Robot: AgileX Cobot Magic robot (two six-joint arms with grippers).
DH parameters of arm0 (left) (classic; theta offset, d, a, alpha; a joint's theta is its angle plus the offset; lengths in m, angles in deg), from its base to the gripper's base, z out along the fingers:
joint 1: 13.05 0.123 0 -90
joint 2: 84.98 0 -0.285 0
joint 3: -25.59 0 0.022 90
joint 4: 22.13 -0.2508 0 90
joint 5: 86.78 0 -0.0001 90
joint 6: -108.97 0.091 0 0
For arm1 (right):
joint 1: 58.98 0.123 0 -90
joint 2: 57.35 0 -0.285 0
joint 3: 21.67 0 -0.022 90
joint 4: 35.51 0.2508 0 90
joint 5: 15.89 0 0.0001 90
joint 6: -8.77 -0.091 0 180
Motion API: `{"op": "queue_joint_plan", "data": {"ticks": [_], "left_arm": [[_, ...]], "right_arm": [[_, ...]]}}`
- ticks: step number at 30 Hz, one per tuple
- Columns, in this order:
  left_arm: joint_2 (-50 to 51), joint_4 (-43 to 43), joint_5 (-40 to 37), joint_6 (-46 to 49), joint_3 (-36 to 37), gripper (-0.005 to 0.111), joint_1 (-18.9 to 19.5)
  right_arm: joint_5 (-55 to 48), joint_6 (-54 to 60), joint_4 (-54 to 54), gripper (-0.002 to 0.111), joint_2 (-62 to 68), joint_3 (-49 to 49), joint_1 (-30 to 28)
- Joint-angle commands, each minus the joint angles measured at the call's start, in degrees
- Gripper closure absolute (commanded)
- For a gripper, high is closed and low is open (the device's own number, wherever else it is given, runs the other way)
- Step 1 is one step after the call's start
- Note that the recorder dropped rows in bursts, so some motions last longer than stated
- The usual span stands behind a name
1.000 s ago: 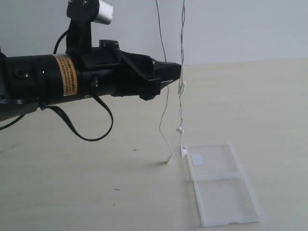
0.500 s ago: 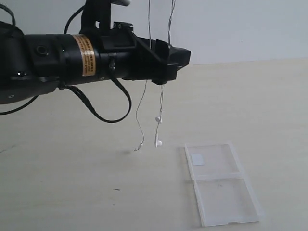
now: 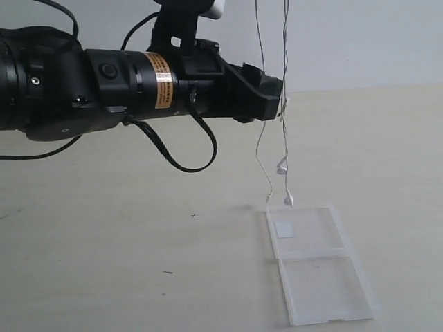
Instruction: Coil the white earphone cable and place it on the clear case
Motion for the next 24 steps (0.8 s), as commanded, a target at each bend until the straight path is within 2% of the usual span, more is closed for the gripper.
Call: {"op": "queue_joint_plan", "data": {"ticks": [1, 5, 6, 7, 8, 9, 15, 24], "left_arm": [[1.04, 0.44, 1.02, 0.03, -0.47, 0.036, -0.71], [1.16, 1.33, 2.72, 0.03, -0.47, 0.037, -0.71], [1.16, 2.63, 2.72, 0.03, -0.56, 0.042, -0.71], [1.41, 3.59, 2.72, 0.14, -0.56, 0.055, -0.71], [1.54, 3.84, 2.24, 0.14, -0.77, 0.077, -0.71], [1.54, 3.46, 1.41, 0.14, -0.77, 0.104, -0.71], [1.54, 3.16, -3.42, 0.05, -0.77, 0.107, -0.71], [0.76, 3.16, -5.42, -0.11, -0.86, 0.107, -0.71]], "right_arm": [[0.72, -0.06, -0.59, 0.108, 0.05, -0.39, -0.15], [0.49, -0.06, -0.59, 0.108, 0.05, -0.39, -0.15], [0.49, -0.06, -0.59, 0.108, 0.05, -0.39, -0.15], [0.49, -0.06, -0.59, 0.108, 0.05, -0.39, -0.15], [0.49, -0.06, -0.59, 0.108, 0.05, -0.39, -0.15], [0.35, -0.06, -0.59, 0.108, 0.05, -0.39, -0.15], [0.08, -0.06, -2.50, 0.108, 0.05, -0.39, -0.15], [-4.80, -0.18, -10.00, 0.108, -0.56, -0.39, -0.15]]}}
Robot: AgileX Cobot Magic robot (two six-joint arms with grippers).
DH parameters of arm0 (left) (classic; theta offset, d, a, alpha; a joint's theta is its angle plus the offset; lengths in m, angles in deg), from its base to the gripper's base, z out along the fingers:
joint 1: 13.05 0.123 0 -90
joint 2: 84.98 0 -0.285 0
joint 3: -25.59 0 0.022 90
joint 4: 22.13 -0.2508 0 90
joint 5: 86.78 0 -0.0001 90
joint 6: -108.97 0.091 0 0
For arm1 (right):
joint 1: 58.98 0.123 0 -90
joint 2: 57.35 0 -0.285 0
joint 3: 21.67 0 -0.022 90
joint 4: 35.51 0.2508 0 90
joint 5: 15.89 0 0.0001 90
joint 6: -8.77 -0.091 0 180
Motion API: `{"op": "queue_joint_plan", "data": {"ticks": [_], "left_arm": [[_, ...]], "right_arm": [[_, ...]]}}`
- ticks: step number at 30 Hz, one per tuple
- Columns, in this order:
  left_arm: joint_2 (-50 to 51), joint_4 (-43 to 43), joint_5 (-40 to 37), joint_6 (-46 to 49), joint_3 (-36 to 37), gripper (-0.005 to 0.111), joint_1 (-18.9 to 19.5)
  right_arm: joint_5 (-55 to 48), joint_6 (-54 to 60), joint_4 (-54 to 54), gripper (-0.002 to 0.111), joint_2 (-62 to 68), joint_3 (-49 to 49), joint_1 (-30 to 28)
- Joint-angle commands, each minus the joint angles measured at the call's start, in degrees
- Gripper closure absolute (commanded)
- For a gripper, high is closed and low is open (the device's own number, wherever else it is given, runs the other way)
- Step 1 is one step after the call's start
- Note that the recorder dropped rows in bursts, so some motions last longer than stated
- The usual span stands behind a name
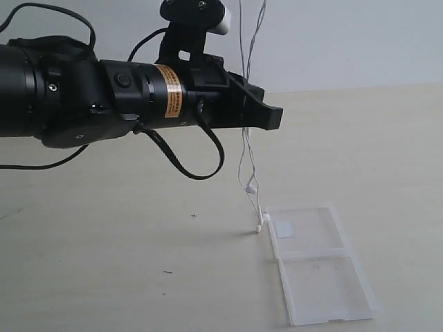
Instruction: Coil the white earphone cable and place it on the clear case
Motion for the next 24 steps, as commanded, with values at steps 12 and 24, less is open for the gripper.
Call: {"op": "queue_joint_plan", "data": {"ticks": [12, 24], "left_arm": [[-10.59, -1.22, -12.18, -0.11, -1.61, 0.107, 2.94], [-21.71, -2.12, -22.42, 1.64, -1.61, 0.107, 2.94]], "right_arm": [[-19.70, -0.07, -12.05, 0.108, -9.96, -0.25, -0.15], [-20.95, -1.32, -13.50, 0.108, -23.49, 24.04, -0.15]]}}
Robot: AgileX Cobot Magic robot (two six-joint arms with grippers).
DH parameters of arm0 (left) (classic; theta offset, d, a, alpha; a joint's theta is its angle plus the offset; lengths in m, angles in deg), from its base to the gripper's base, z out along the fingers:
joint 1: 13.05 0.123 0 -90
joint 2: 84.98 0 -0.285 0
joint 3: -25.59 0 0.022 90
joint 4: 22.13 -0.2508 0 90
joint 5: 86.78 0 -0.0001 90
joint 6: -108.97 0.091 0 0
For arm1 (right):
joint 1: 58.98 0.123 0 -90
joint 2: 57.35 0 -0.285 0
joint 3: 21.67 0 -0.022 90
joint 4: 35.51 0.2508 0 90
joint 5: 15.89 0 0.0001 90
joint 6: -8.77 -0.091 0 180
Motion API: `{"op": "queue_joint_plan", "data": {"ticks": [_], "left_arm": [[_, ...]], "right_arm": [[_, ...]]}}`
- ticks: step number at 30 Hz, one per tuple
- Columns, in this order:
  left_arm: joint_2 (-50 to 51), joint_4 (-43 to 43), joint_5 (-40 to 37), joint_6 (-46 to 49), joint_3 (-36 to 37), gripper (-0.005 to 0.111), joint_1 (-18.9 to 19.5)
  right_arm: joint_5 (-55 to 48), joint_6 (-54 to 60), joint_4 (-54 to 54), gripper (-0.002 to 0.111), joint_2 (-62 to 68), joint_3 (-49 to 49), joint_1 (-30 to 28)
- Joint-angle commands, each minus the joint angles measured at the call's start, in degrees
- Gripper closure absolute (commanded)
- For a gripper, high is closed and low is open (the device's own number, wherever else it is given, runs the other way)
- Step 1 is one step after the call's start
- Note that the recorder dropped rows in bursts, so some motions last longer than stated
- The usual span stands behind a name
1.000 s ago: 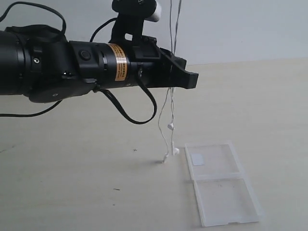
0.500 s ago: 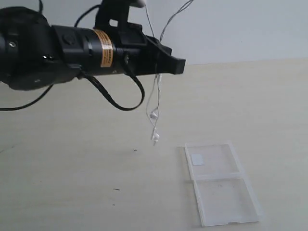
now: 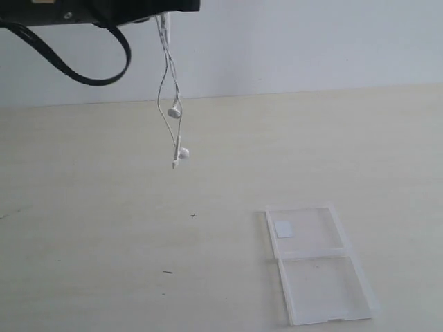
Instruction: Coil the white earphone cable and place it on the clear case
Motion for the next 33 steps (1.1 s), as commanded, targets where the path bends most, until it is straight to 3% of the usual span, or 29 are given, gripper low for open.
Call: {"op": "queue_joint_plan", "data": {"ticks": [1, 7, 14, 19, 33], "left_arm": [[-2.81, 0.84, -6.59, 1.80, -0.45, 0.107, -0.02], [-3.16, 10.07, -8.06, 11.56, -0.45, 0.107, -1.48], [-3.16, 10.65, -10.51, 13.52, -0.45, 0.107, -2.59], [-3.16, 9.96, -11.99, 16.27, -0.45, 0.107, -2.59], [-3.16, 4.38, -13.06, 19.91, -0.45, 0.107, 2.05]], "right_arm": [[0.19, -1.20, -2.22, 0.108, -5.93, 13.18, -0.15], [14.18, -1.85, 1.54, 0.108, -12.56, 32.58, -0.15], [27.84, 6.56, 17.25, 0.108, -13.31, 48.77, 0.00], [31.79, 16.84, 28.79, 0.108, -13.31, 52.13, 0.00], [34.23, 22.45, 38.18, 0.108, -13.31, 52.13, 0.00]]}}
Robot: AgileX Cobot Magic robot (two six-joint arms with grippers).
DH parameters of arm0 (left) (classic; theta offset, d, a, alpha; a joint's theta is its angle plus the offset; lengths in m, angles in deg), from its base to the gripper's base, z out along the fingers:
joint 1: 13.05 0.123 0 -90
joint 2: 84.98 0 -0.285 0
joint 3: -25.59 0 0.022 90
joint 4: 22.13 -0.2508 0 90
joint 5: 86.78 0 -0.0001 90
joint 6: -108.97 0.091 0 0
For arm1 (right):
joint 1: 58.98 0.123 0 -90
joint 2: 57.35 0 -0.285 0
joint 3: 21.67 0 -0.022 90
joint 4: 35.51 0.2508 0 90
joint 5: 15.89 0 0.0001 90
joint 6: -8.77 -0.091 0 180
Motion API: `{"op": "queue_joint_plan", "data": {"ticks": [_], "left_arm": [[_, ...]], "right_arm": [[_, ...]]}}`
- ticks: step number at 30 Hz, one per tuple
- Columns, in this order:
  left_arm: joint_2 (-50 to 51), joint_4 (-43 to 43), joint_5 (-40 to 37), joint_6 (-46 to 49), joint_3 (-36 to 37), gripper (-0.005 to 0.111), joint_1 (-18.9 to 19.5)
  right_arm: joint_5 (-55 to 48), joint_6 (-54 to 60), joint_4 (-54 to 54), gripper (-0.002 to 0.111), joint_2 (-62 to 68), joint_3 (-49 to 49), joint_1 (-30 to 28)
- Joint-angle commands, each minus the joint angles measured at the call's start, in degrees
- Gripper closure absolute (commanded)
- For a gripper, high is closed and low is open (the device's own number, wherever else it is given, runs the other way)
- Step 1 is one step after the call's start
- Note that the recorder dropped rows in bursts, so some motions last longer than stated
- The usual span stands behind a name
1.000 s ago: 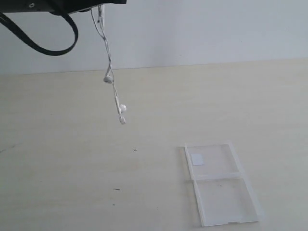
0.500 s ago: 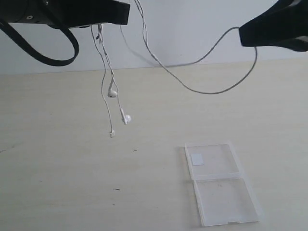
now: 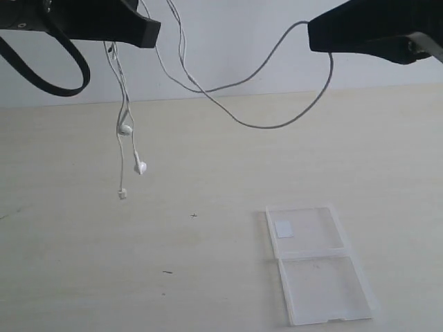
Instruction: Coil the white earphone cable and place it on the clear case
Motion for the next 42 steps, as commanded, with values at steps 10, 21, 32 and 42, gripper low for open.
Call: {"op": "queue_joint_plan", "data": {"ticks": [10, 21, 32, 42], "left_arm": [[-0.41, -1.86, -0.18, 4.68, -0.45, 0.107, 4.32], [-0.41, -2.11, 6.03, 4.56, -0.45, 0.107, 4.67], [-0.41, -2.11, 6.36, 4.36, -0.45, 0.107, 4.67], [-0.41, -3.67, 8.89, 4.36, -0.45, 0.107, 4.67]], "right_arm": [[3.90, 2.15, 1.78, 0.108, -0.22, -2.61, 0.00], [2.62, 2.30, 1.17, 0.082, -0.22, -2.61, 0.00], [-4.05, 3.37, -4.33, 0.051, -0.31, -2.61, 0.00], [-1.24, 24.73, 11.14, 0.041, -0.19, 6.36, 0.00]]}}
